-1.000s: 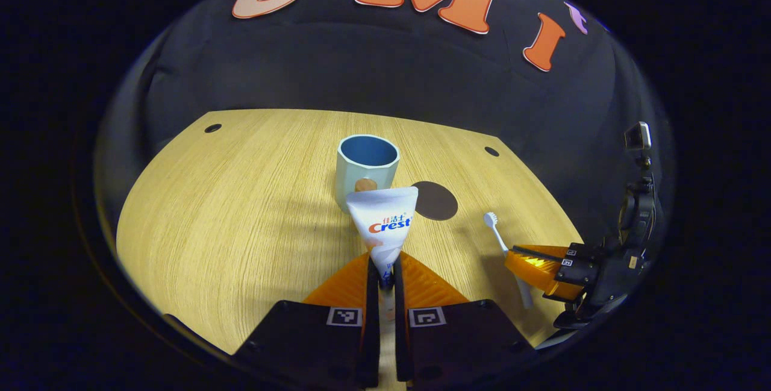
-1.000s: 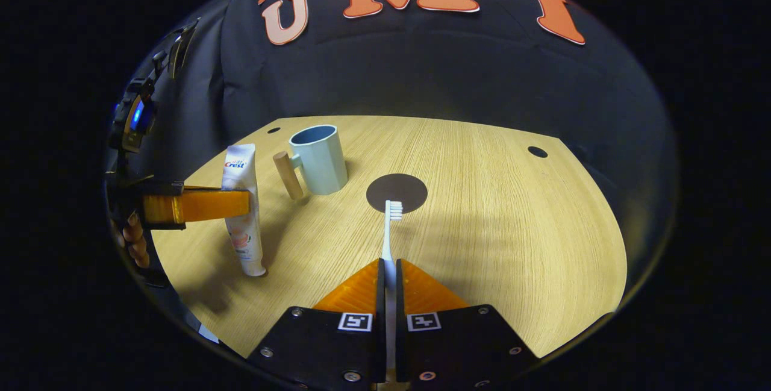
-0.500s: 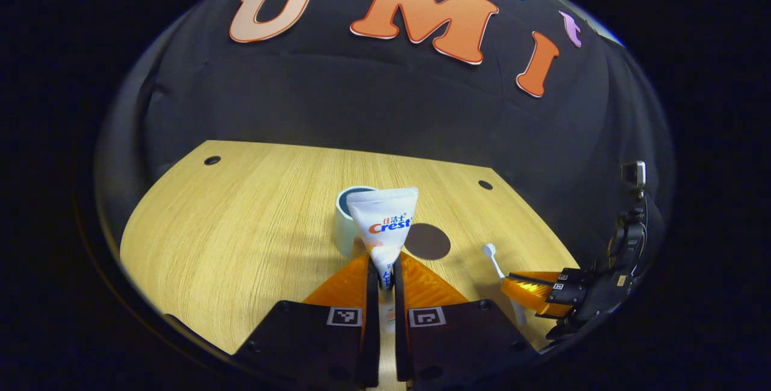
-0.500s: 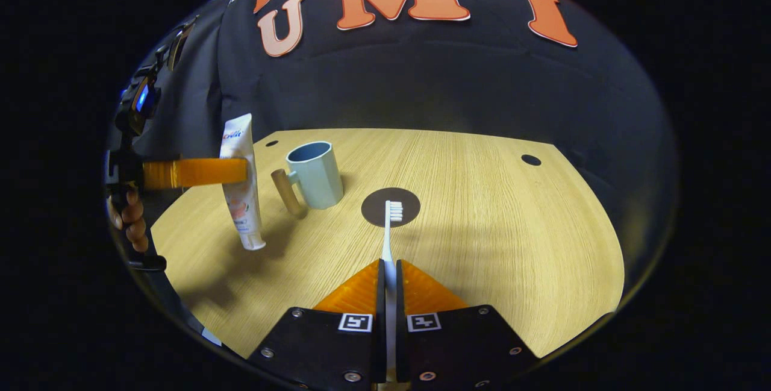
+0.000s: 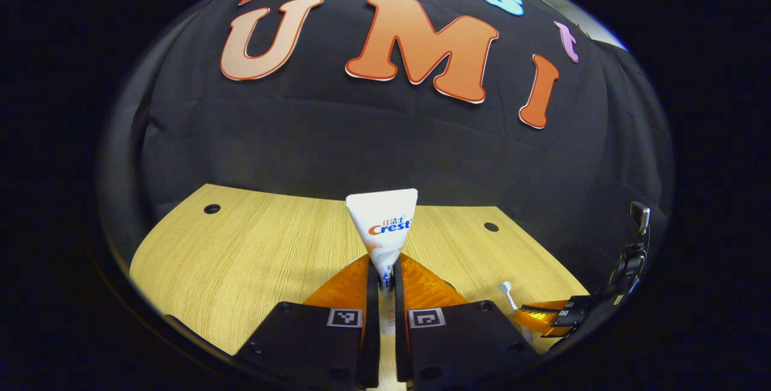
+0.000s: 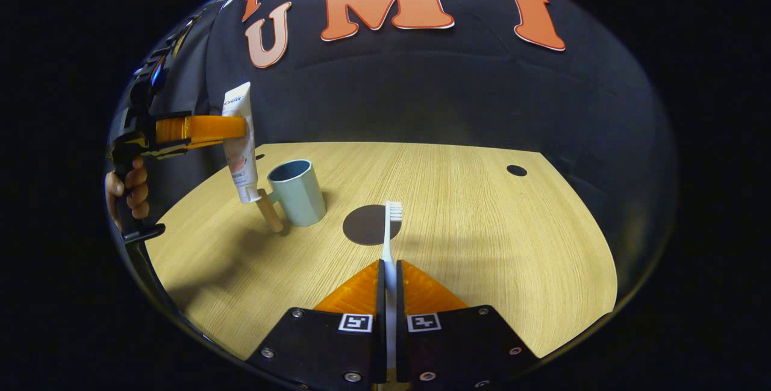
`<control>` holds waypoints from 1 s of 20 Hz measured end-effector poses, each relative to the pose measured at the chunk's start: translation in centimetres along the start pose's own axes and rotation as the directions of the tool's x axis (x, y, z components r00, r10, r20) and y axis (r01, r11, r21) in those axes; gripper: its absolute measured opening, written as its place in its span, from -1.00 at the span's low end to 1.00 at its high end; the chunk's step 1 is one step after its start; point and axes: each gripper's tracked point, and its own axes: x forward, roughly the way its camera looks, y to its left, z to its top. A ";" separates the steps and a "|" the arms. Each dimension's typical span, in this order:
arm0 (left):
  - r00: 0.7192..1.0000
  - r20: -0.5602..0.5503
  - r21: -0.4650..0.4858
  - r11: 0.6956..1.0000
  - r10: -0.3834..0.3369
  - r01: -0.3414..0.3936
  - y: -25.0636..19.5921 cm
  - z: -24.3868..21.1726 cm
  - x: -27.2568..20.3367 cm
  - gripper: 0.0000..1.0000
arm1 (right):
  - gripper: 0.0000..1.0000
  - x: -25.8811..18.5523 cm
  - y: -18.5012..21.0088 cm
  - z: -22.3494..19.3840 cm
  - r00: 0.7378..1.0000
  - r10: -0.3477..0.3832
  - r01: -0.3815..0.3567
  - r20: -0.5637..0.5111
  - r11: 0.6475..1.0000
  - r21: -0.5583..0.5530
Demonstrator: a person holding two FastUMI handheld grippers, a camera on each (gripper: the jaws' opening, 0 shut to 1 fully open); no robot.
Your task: Put the toothbrush and toothpaste on the desktop into the cup, then pick up the cup and place it on the coaster on the desktop.
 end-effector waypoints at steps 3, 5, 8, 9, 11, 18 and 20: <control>0.999 0.034 0.015 1.000 0.003 -0.004 0.2 1.3 1.4 -0.72 | -0.87 0.7 -0.6 0.3 1.000 -0.010 0.010 0.006 1.000 0.006; 0.998 0.059 0.017 1.000 0.006 -0.007 0.5 2.0 2.5 -0.72 | -0.87 1.0 -1.1 0.4 1.000 -0.017 0.016 0.007 1.000 0.007; 0.997 0.077 0.036 0.999 0.030 -0.033 1.3 2.3 4.0 -0.72 | -0.87 1.2 -1.3 -0.1 1.000 -0.016 0.016 -0.002 1.000 0.013; 0.997 0.074 0.034 0.999 0.028 -0.031 1.4 2.0 4.7 -0.72 | -0.87 1.5 -1.4 0.0 1.000 -0.018 0.018 -0.003 1.000 0.012; 0.998 0.058 0.024 0.999 0.026 -0.028 1.7 1.2 5.7 -0.72 | -0.87 2.2 -1.4 0.2 1.000 -0.018 0.018 0.000 1.000 0.007; 0.999 -0.031 -0.031 0.999 0.013 -0.013 3.1 -2.9 8.1 -0.70 | -0.87 2.8 -1.1 1.3 0.999 -0.013 0.011 0.037 0.999 0.034; 0.999 -0.042 -0.036 0.999 0.013 -0.015 3.4 -3.4 8.3 -0.71 | -0.87 2.8 -0.8 1.9 0.998 -0.012 0.009 0.054 0.999 0.040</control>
